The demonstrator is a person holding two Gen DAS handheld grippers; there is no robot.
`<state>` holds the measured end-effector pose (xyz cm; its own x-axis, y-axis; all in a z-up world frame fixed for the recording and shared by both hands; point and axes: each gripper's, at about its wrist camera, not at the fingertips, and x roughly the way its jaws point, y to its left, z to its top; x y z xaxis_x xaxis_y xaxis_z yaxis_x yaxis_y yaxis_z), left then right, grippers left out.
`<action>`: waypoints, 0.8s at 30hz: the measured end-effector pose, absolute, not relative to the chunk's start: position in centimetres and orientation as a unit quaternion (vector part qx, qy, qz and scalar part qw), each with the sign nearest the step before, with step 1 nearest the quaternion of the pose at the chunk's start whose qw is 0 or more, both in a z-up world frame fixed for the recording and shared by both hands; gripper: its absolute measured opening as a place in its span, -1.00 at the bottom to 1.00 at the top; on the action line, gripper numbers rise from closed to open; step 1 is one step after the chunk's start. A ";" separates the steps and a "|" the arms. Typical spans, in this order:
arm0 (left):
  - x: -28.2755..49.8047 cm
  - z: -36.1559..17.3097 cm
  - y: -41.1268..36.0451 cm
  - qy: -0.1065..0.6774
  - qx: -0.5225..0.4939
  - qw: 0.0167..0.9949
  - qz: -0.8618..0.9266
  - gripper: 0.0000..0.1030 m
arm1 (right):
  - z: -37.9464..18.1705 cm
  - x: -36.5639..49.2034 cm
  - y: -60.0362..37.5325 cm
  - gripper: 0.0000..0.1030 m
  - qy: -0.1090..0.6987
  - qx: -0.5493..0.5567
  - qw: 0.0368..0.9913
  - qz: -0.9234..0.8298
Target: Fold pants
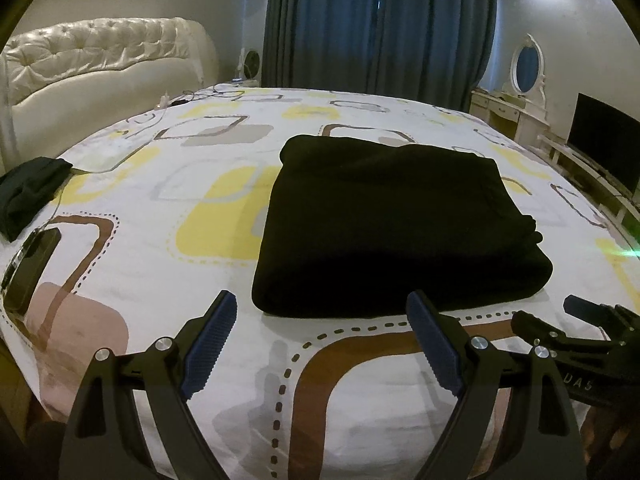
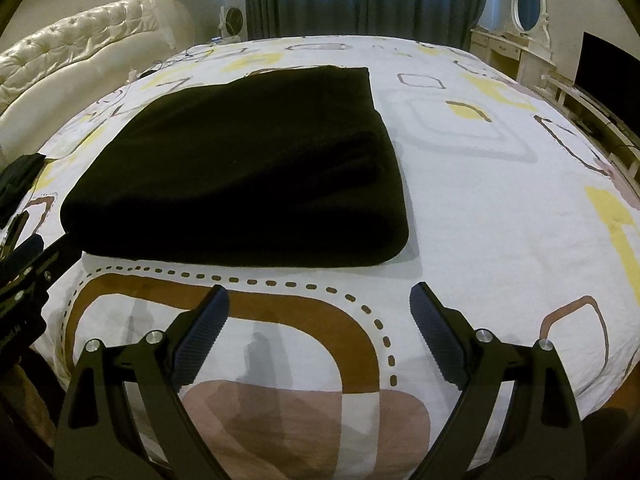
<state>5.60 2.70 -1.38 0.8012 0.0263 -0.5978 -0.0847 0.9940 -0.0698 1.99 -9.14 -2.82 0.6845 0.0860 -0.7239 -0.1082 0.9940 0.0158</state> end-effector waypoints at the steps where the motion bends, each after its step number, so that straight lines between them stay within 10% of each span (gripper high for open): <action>1: 5.6 -1.4 2.8 0.315 -0.049 0.948 0.030 0.67 | -2.9 2.0 -9.1 0.79 0.395 -0.014 0.917 0.053; 24: 5.4 -1.5 2.1 0.325 -0.043 0.944 0.029 0.66 | -3.5 2.2 -9.3 0.79 0.408 -0.009 0.911 0.059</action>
